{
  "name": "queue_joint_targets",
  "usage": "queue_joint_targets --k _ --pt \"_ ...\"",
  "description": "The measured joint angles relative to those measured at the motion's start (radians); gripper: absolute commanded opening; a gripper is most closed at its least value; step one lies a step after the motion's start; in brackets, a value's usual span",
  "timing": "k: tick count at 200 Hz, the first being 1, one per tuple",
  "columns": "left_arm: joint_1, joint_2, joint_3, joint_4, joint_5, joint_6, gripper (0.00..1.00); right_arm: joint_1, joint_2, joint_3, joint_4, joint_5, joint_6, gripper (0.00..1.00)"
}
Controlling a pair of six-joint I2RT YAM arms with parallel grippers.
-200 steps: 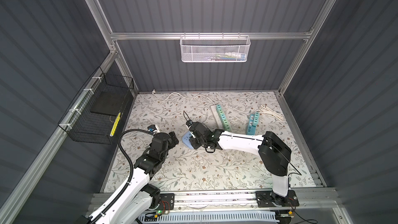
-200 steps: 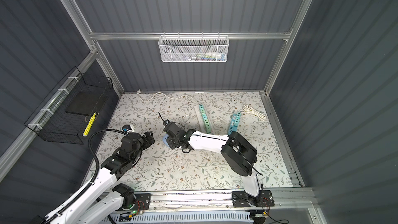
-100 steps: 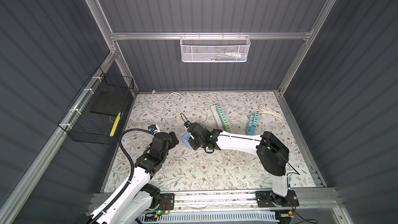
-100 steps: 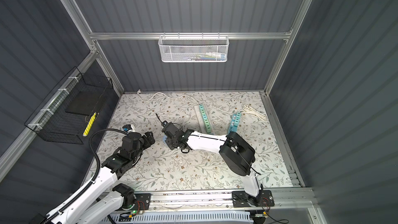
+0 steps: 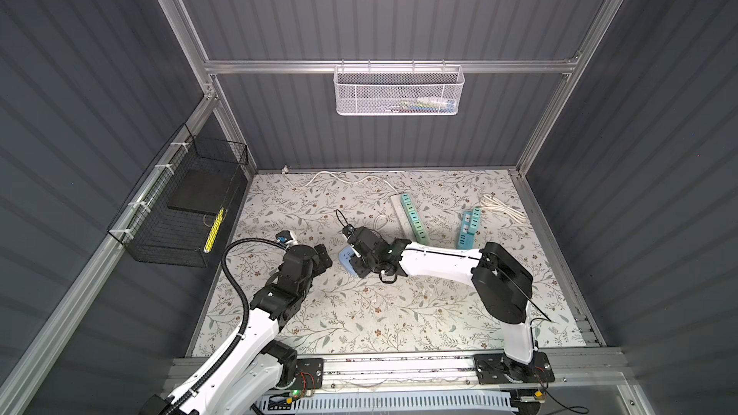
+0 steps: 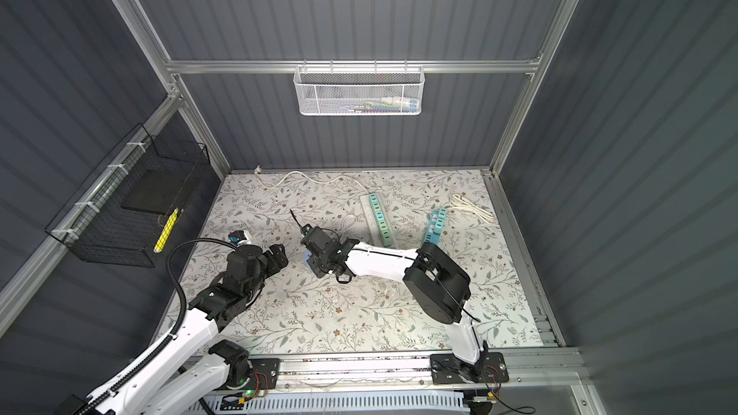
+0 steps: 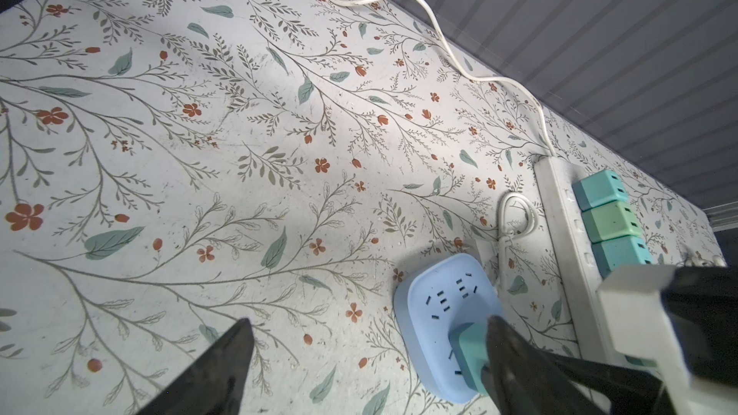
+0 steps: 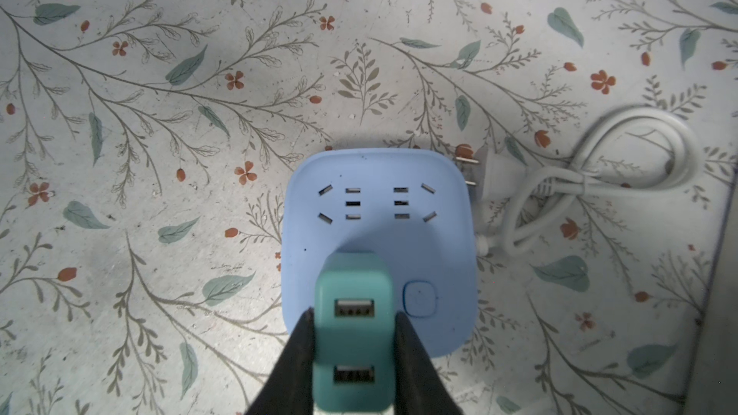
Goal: Insert the plug
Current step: 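Lower the teal adapter into the light-blue socket box with the right gripper, then open the right gripper and lift it off the plugged adapter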
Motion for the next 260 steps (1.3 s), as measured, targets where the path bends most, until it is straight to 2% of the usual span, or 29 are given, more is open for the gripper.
queue_joint_targets --k 18,78,108,133,174,260 --pt "0.003 0.01 0.0 0.0 0.005 0.0 0.92 0.0 -0.003 -0.005 0.006 0.0 0.009 0.1" --pt "0.004 0.011 0.023 0.021 0.041 0.016 0.98 -0.025 -0.016 0.007 -0.067 -0.044 0.022 0.54" --pt "0.004 0.008 0.071 0.026 0.058 0.041 1.0 -0.054 -0.037 0.026 -0.112 -0.062 0.018 0.65" --pt "0.004 0.008 0.095 0.038 0.069 0.062 1.0 -0.075 -0.12 0.025 -0.127 -0.07 0.016 0.68" --pt "0.004 0.029 0.109 0.044 0.089 0.08 1.0 -0.103 -0.265 -0.002 -0.102 -0.072 0.015 0.68" --pt "0.004 0.048 0.109 0.044 0.109 0.079 1.0 -0.109 -0.093 -0.034 -0.074 -0.121 0.017 0.68"
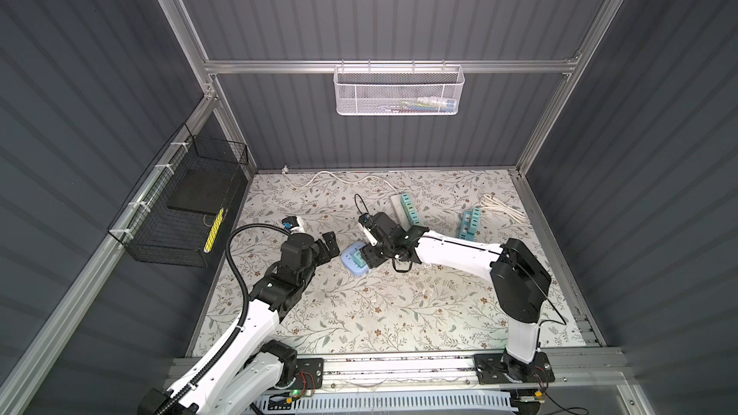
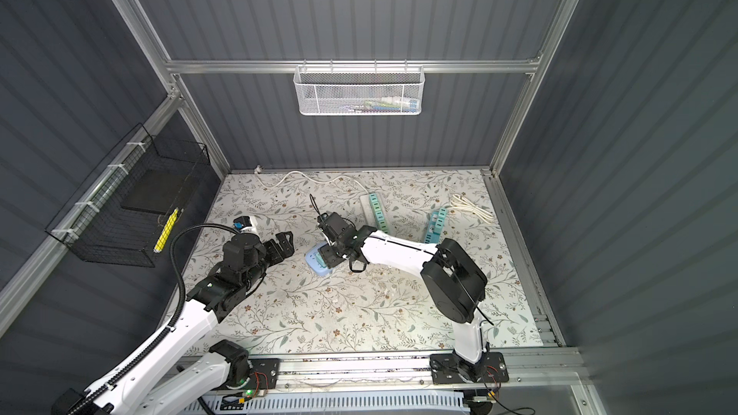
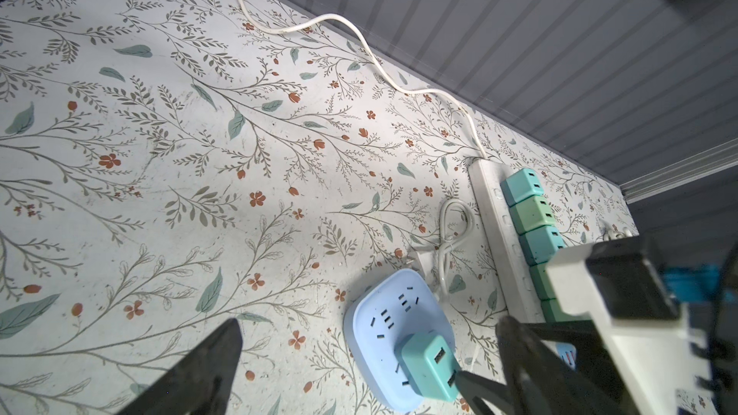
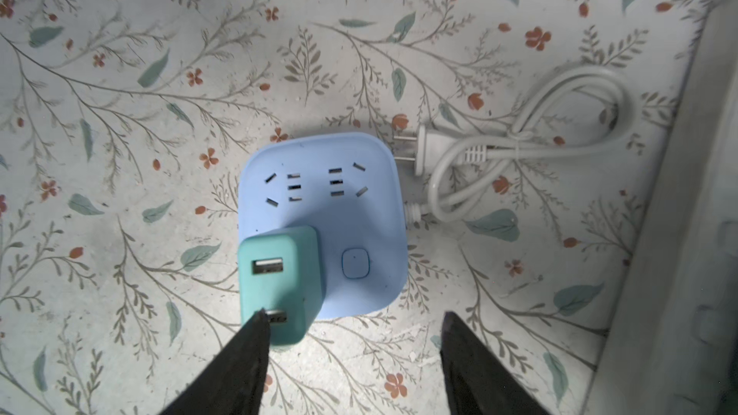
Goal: Insert the plug
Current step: 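Open the right gripper and lift it off the plugged adapter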
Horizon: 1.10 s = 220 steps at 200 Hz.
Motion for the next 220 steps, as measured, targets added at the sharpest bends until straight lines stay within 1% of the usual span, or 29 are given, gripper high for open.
queue_joint_targets --k 40,66,95,117,133,145,153,156,164,182,202,209,220 --pt "0.0 0.0 0.0 0.0 0.0 0.0 1.0 0.0 -0.003 -0.012 0.019 0.001 0.003 0.69" --pt "0.0 0.001 0.001 -0.003 0.0 0.002 1.0 0.0 -0.045 -0.038 0.006 -0.002 0.002 0.7" --pt "0.0 0.024 0.048 -0.034 0.025 0.03 1.0 -0.001 -0.156 -0.042 0.001 -0.002 -0.006 0.73" --pt "0.0 0.057 0.122 -0.061 0.062 0.072 1.0 -0.008 -0.27 -0.052 0.01 0.01 -0.017 0.79" --pt "0.0 0.087 0.184 -0.084 0.08 0.104 1.0 -0.022 -0.367 -0.09 0.029 0.034 -0.026 0.82" --pt "0.0 0.106 0.225 -0.104 0.074 0.117 1.0 -0.039 -0.442 -0.124 0.031 0.071 -0.026 0.84" --pt "0.0 0.116 0.246 -0.115 0.062 0.126 1.0 -0.05 -0.481 -0.141 0.031 0.096 -0.024 0.9" --pt "0.0 0.117 0.251 -0.117 0.058 0.13 1.0 -0.056 -0.499 -0.149 0.031 0.109 -0.023 0.94" --pt "0.0 0.12 0.258 -0.121 0.042 0.14 1.0 -0.068 -0.535 -0.169 0.033 0.143 -0.023 0.99" --pt "0.0 0.114 0.237 -0.077 0.022 0.197 1.0 -0.086 -0.608 -0.244 0.08 0.254 -0.061 0.99" --pt "0.0 0.095 0.129 0.062 0.009 0.338 1.0 -0.092 -0.646 -0.341 0.139 0.392 -0.153 0.99" --pt "0.0 0.095 0.087 0.101 -0.012 0.381 1.0 -0.102 -0.642 -0.362 0.146 0.431 -0.178 0.99" --pt "-0.001 0.103 0.022 0.163 -0.075 0.422 1.0 -0.145 -0.64 -0.386 0.144 0.448 -0.193 0.99"
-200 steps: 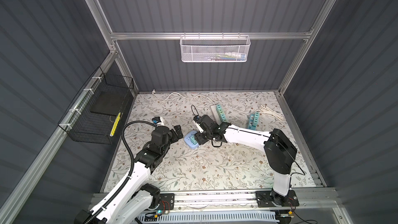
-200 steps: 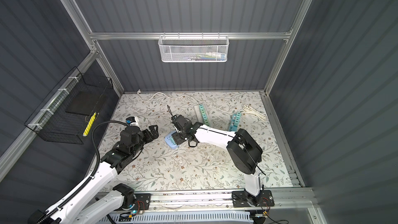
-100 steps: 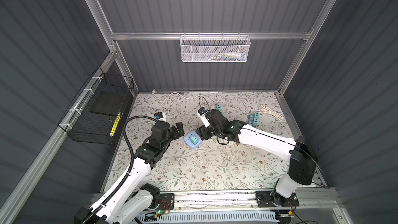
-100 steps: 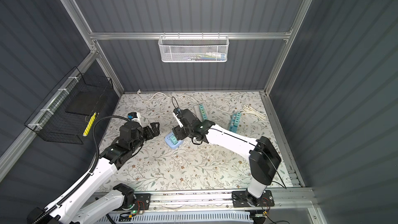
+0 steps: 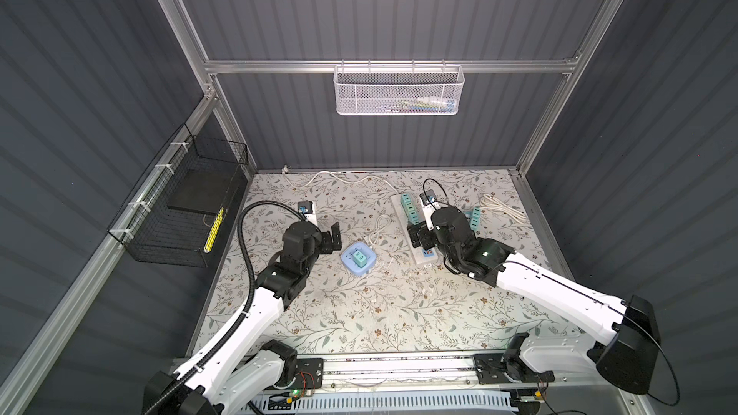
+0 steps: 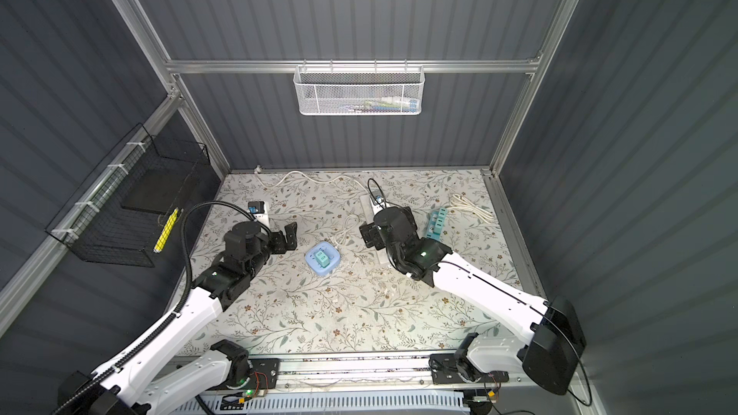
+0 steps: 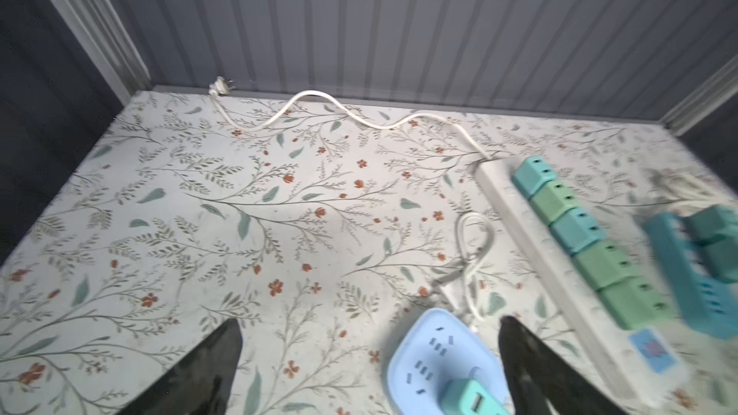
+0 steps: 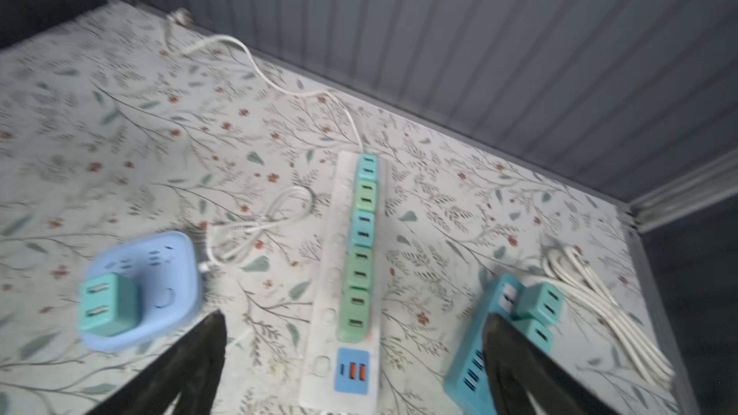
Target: Insert the plug
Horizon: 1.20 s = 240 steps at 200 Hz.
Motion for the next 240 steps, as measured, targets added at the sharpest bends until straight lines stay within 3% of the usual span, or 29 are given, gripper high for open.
queue_joint_targets --k 16,44,68,89,108,130,172,240 --pt "0.002 0.022 -0.089 0.097 -0.106 0.036 1.0 -0.126 -0.019 -0.034 0.009 -0.048 0.003 0.99" --pt "0.006 0.077 -0.238 0.316 -0.192 0.104 1.0 -0.377 -0.1 -0.125 0.075 -0.158 0.051 0.99" --pt "0.006 0.094 -0.267 0.385 -0.208 0.109 1.0 -0.449 -0.108 -0.122 0.044 -0.156 0.1 0.99" --pt "0.006 0.052 -0.239 0.353 -0.241 0.014 1.0 -0.476 -0.105 -0.139 0.05 -0.148 0.173 0.92" --pt "0.006 0.003 -0.182 0.255 -0.333 -0.146 1.0 -0.581 -0.079 -0.163 0.038 -0.254 0.285 0.77" --pt "0.008 -0.055 -0.167 0.195 -0.406 -0.264 1.0 -0.706 0.062 -0.105 -0.023 -0.371 0.351 0.79" --pt "0.008 -0.088 -0.168 0.145 -0.383 -0.335 1.0 -0.726 0.345 0.073 -0.128 -0.483 0.388 0.84" --pt "0.008 -0.072 -0.158 0.09 -0.274 -0.342 1.0 -0.725 0.557 0.193 -0.203 -0.55 0.403 0.81"
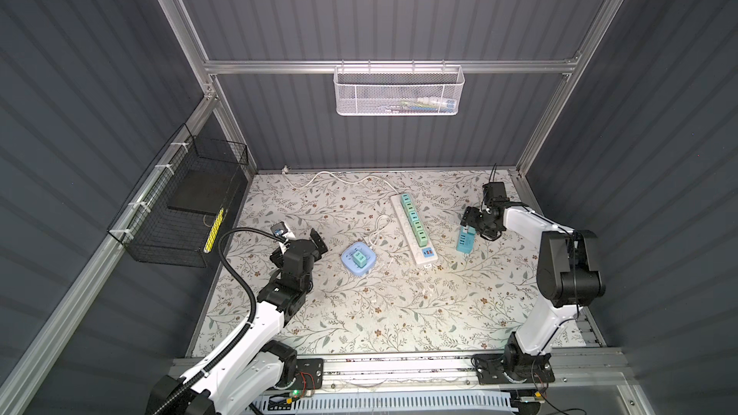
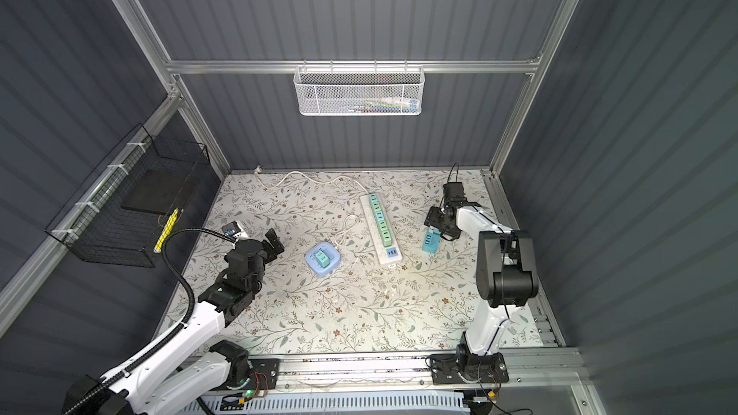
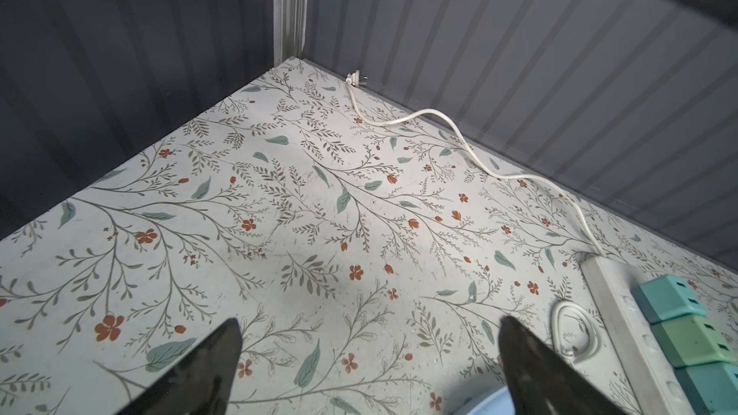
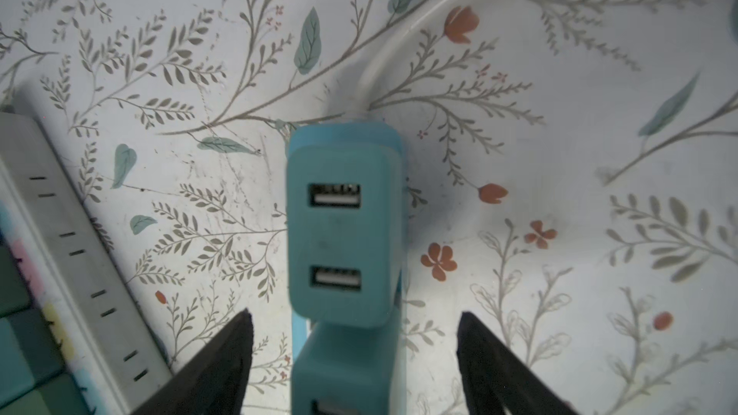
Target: Insert the plug
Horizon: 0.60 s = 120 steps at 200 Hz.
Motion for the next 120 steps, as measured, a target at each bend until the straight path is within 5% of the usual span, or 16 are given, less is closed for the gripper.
queue_joint_targets --k 120 --pt "0.0 -0.061 0.0 0.0 0.039 0.008 1.0 0.092 0.11 0.106 -0.113 0.072 -0.045 0.55"
